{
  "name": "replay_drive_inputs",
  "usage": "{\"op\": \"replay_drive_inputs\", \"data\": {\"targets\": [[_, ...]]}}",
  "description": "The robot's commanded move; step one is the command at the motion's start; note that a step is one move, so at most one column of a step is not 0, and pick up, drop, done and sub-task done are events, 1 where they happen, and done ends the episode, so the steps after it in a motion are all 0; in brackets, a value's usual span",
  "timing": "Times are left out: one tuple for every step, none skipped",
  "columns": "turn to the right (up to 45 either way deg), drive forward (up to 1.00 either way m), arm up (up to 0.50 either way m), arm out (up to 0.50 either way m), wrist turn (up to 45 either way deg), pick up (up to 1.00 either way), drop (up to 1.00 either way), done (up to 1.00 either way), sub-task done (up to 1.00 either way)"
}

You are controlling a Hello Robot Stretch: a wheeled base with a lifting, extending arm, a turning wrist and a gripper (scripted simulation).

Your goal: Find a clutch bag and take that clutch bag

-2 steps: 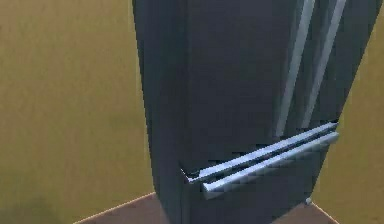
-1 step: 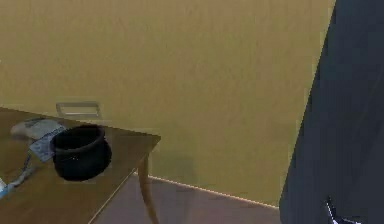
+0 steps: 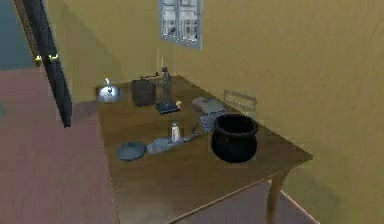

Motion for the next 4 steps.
{"op": "replay_drive_inputs", "data": {"targets": [[-45.0,0.00,0.00,0.00,0.0,0.00,0.00,0.00,0.00],[-36.0,0.00,0.00,0.00,0.0,0.00,0.00,0.00,0.00],[45.0,0.00,0.00,0.00,0.0,0.00,0.00,0.00,0.00],[45.0,0.00,0.00,0.00,0.0,0.00,0.00,0.00,0.00]]}}
